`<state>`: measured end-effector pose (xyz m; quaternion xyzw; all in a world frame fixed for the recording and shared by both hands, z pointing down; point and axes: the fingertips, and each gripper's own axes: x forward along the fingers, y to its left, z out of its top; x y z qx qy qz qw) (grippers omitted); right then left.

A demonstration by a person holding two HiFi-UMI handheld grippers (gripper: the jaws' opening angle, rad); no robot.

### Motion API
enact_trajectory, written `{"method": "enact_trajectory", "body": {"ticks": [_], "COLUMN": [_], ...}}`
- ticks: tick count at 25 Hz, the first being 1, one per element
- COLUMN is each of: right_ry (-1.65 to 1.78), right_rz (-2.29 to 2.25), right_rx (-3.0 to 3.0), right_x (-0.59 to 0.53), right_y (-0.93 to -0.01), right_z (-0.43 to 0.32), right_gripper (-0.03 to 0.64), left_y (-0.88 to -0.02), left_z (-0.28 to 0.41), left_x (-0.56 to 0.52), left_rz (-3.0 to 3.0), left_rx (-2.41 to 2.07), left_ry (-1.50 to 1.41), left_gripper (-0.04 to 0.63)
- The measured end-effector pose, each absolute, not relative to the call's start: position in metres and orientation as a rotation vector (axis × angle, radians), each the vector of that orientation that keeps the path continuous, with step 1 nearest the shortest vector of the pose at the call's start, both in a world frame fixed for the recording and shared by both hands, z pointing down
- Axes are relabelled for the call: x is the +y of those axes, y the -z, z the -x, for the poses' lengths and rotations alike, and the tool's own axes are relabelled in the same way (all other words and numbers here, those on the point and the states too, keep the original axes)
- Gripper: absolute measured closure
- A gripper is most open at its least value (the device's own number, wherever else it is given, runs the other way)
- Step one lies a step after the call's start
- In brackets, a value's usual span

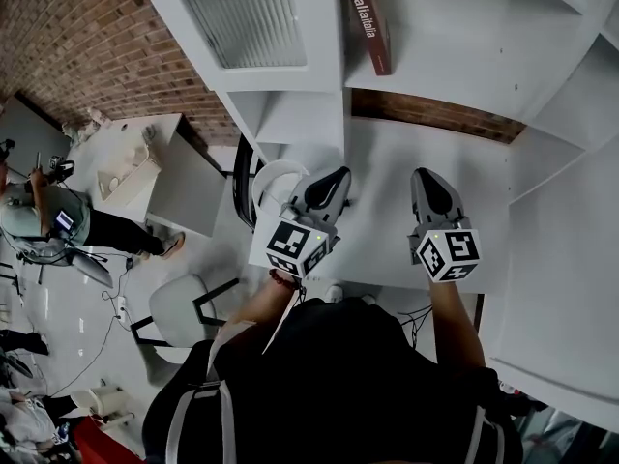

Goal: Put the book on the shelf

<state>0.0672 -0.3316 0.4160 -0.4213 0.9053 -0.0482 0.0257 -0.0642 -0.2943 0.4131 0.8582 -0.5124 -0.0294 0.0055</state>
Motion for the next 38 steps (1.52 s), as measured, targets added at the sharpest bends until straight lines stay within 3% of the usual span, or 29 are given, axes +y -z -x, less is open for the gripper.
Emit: {"method": "enact_trajectory", "body": {"ticks": [12,38], "right_ry": [0.165,0.235], "right_rz": [1.266,1.279], "right_rx": [2.82,2.799], "right_x": [-0.299,-0.231], "right_y": [-0.452,-0.498], "right_z": [-0.075,-0.091], "right_gripper": [0.574,0.58], "left_y": [-0.434,-0.488], "left_z": [0.043,0.068], "left_x": [-0.26,-0.223], "left_rz": [-2.808,-2.67], "left_rx": [-1.453,-1.428], "left_ry": [0.141,0.065], "left_gripper": [0.575,0.575]}}
